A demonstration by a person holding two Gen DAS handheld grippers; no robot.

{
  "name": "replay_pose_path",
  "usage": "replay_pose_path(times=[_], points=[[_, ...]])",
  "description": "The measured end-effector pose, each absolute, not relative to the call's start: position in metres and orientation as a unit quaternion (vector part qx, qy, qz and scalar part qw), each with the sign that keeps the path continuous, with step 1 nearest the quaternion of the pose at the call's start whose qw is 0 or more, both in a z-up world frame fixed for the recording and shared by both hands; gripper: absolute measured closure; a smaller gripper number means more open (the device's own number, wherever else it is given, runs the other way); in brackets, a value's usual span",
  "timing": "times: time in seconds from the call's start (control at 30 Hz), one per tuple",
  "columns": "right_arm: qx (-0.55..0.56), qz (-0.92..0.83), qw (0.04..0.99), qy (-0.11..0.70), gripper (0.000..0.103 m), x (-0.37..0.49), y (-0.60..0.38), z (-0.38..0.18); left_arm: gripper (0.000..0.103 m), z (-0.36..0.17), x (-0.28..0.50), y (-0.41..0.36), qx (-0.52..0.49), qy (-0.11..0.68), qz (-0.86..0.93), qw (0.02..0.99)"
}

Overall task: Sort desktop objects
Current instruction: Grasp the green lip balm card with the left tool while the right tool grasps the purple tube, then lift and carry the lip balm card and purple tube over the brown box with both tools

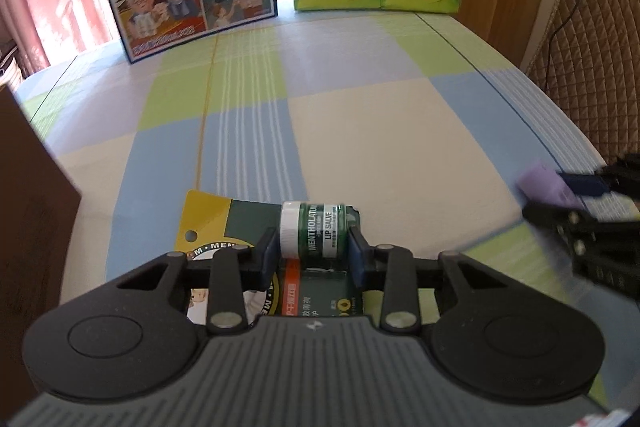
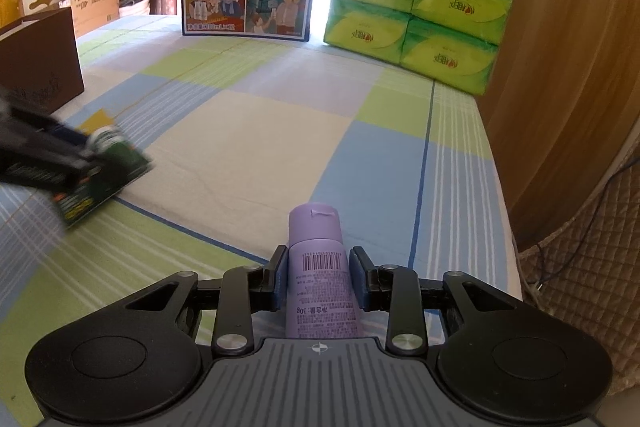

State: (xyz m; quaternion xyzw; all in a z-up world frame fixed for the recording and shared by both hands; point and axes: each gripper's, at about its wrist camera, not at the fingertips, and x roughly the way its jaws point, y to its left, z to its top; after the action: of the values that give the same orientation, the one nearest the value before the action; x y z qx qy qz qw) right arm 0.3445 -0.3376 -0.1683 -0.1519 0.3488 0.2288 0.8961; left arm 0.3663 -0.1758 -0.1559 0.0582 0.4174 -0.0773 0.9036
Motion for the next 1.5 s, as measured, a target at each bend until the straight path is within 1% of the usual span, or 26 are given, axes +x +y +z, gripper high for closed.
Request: replay_pose_path(times=[0.23,0.33,0.67,0.73,0.8,0.87,0.97,1.07,1.5], points=[[-0.149,0.231,0.892,0.360,0.073,0.340,-0.338,-0.167,0.073,-0.151,0.304,-0.160,0.046,0.449,-0.066,0.890],[-0.103,0.234,0.891,0.376,0.073,0.336,-0.346,-0.167,0.073,-0.148,0.274,-0.150,0.027,0.459,-0.051,0.887],[-0.113,0.255,0.884,0.375,0.073,0.295,-0.335,-0.165,0.072,-0.141,0.207,-0.131,-0.010,0.473,-0.025,0.881],[-0.118,0.259,0.883,0.374,0.073,0.289,-0.333,-0.165,0.072,-0.142,0.204,-0.132,-0.012,0.468,-0.024,0.883],[-0.116,0.260,0.882,0.376,0.073,0.286,-0.332,-0.165,0.067,-0.143,0.205,-0.133,-0.011,0.462,-0.024,0.886],[-0.117,0.262,0.881,0.377,0.073,0.282,-0.331,-0.165,0.067,-0.145,0.208,-0.135,-0.001,0.455,-0.026,0.890],[-0.120,0.266,0.878,0.379,0.073,0.274,-0.330,-0.164,0.067,-0.147,0.211,-0.136,0.010,0.444,-0.028,0.896],[-0.119,0.268,0.877,0.381,0.073,0.266,-0.331,-0.163,0.072,-0.147,0.210,-0.138,0.015,0.436,-0.030,0.899],[-0.130,0.292,0.865,0.386,0.073,0.218,-0.326,-0.161,0.072,-0.145,0.172,-0.143,0.022,0.444,-0.049,0.894]])
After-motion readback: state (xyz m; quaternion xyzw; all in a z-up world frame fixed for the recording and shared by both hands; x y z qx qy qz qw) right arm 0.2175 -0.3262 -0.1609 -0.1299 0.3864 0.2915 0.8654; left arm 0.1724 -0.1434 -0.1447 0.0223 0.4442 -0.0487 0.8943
